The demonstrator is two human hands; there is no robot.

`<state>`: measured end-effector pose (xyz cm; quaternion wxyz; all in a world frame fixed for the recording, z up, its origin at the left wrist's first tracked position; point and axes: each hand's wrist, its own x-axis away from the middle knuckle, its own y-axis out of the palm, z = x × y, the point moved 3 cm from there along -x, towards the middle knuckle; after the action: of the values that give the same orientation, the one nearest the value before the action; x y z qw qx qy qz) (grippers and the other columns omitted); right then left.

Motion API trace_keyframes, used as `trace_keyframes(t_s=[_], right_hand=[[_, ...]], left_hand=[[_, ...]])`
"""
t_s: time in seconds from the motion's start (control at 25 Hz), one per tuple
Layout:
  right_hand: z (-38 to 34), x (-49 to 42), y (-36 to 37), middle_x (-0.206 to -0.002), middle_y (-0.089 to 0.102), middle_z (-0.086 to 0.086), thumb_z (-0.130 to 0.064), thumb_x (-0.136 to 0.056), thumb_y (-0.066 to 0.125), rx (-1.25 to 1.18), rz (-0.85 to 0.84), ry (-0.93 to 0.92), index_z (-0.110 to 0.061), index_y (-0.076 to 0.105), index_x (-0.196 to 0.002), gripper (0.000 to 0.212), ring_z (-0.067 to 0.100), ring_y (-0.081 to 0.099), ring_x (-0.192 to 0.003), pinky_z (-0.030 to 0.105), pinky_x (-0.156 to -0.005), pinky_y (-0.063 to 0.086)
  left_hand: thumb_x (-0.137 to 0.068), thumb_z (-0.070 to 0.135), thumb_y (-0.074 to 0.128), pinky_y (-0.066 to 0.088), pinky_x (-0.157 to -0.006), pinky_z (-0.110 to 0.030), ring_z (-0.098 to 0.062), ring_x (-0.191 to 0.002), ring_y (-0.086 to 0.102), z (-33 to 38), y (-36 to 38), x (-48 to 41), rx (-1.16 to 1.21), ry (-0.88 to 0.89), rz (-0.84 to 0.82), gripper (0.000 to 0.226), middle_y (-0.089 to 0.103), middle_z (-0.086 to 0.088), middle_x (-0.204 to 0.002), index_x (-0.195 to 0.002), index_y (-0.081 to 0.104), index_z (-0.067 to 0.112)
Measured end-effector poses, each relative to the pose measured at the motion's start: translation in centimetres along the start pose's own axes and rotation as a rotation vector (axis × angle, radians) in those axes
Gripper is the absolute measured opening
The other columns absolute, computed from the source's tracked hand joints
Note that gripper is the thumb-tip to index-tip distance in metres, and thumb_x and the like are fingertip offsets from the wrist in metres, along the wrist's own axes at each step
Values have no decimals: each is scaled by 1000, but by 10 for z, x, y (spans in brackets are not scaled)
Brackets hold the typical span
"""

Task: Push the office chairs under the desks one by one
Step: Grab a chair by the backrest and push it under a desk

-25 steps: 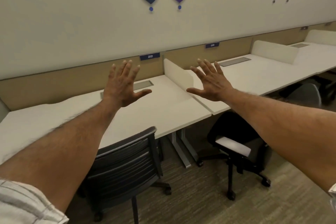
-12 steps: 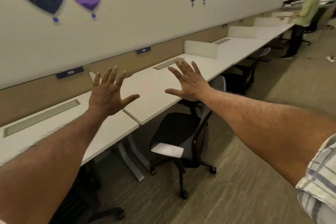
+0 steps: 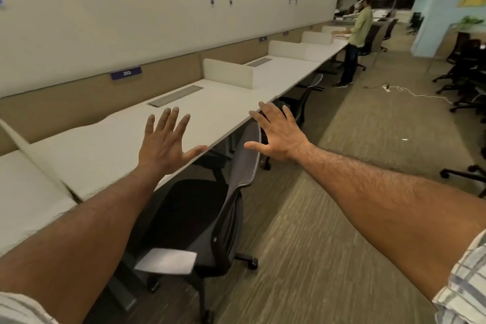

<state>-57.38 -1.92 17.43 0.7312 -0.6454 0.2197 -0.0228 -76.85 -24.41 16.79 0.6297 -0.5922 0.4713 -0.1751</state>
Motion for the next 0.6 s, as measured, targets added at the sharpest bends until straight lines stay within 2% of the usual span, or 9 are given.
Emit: trace_keyframes(t_s=[0.16, 0.28, 0.48, 0.6], right_hand=[[61, -30, 27, -171, 0, 8, -90, -78, 15, 2, -18, 25, -26, 10, -163, 106, 28, -4, -157, 55, -125, -4], [96, -52, 48, -171, 1, 9, -90, -79, 15, -13, -22, 6, -27, 9, -162, 105, 28, -2, -157, 55, -125, -3], [156, -103, 94, -171, 1, 8, -96, -72, 2, -45, -69, -94, -27, 9, -162, 114, 28, -2, -157, 55, -125, -1], [186, -139, 116, -171, -2, 7, -89, -85, 21, -54, -94, -174, -27, 7, -162, 100, 27, -4, -157, 55, -125, -1]], left_hand=[[-72, 94, -9, -5, -124, -52, -26, -157, -4, 24, 51, -55, 24, -6, -71, 116, 2, -9, -170, -162, 9, 23], [-75, 93, -1, -5, -123, -52, -26, -157, -3, 36, 82, -80, 16, -40, -107, 112, 4, -10, -170, -162, 12, 23], [-76, 93, 1, -5, -123, -53, -27, -157, -1, 49, 120, -109, -18, -177, -150, 110, 6, -10, -170, -161, 15, 23], [-80, 92, 9, 0, -124, -54, -28, -157, 3, 68, 136, -114, 12, -316, -171, 106, 10, -10, -170, -160, 18, 23]])
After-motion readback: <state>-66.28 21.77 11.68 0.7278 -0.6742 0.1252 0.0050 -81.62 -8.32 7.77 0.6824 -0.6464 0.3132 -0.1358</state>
